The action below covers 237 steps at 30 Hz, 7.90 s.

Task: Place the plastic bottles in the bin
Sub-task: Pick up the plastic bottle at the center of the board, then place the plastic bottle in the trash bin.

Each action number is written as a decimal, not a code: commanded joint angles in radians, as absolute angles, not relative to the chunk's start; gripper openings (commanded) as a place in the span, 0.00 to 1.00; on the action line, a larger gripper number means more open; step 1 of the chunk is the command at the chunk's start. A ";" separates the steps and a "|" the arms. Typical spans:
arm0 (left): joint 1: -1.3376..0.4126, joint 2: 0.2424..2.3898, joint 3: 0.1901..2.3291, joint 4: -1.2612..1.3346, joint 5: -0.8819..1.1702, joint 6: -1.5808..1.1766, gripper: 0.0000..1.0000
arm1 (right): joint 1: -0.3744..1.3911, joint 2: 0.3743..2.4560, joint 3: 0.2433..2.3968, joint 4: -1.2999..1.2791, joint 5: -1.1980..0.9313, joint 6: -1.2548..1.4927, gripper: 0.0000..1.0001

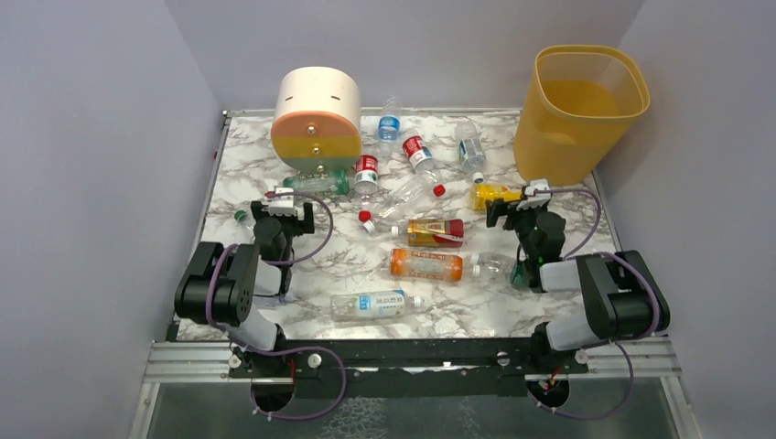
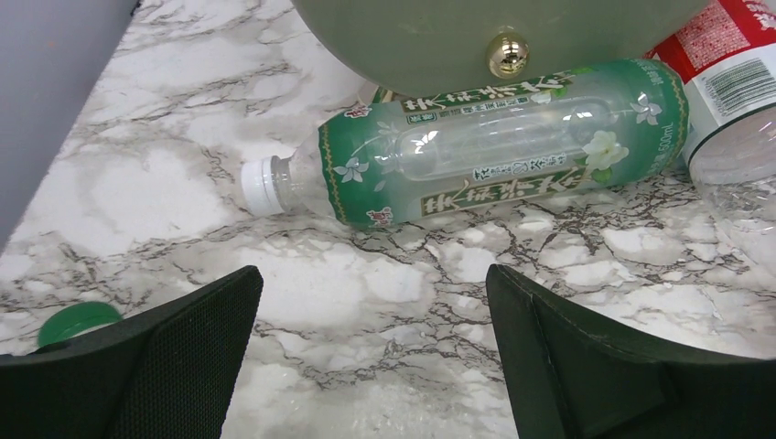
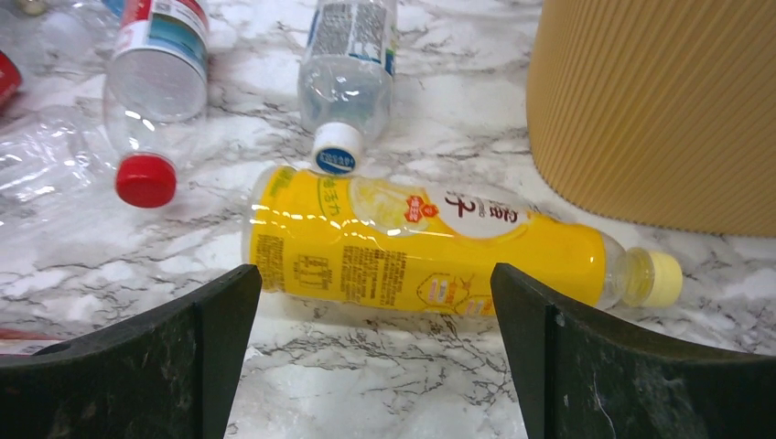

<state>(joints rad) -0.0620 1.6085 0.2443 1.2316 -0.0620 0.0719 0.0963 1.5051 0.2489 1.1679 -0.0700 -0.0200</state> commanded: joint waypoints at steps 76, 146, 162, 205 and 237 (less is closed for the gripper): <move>-0.124 0.816 0.414 0.450 0.932 -1.056 0.99 | 0.097 0.856 0.992 -0.702 -0.370 0.364 0.99; -0.602 0.971 0.506 0.061 0.441 -0.645 0.99 | 0.105 1.505 0.961 -0.428 0.109 1.157 0.99; -0.605 0.834 0.457 0.018 0.420 -0.683 0.99 | 0.109 1.600 1.006 -0.399 0.146 1.374 0.99; -0.605 0.942 0.614 -0.040 0.384 -0.615 0.99 | 0.239 1.299 0.889 -0.487 0.175 1.116 0.53; -0.605 1.010 0.698 -0.094 0.369 -0.574 0.99 | 0.224 1.317 1.664 -0.590 0.396 0.599 0.59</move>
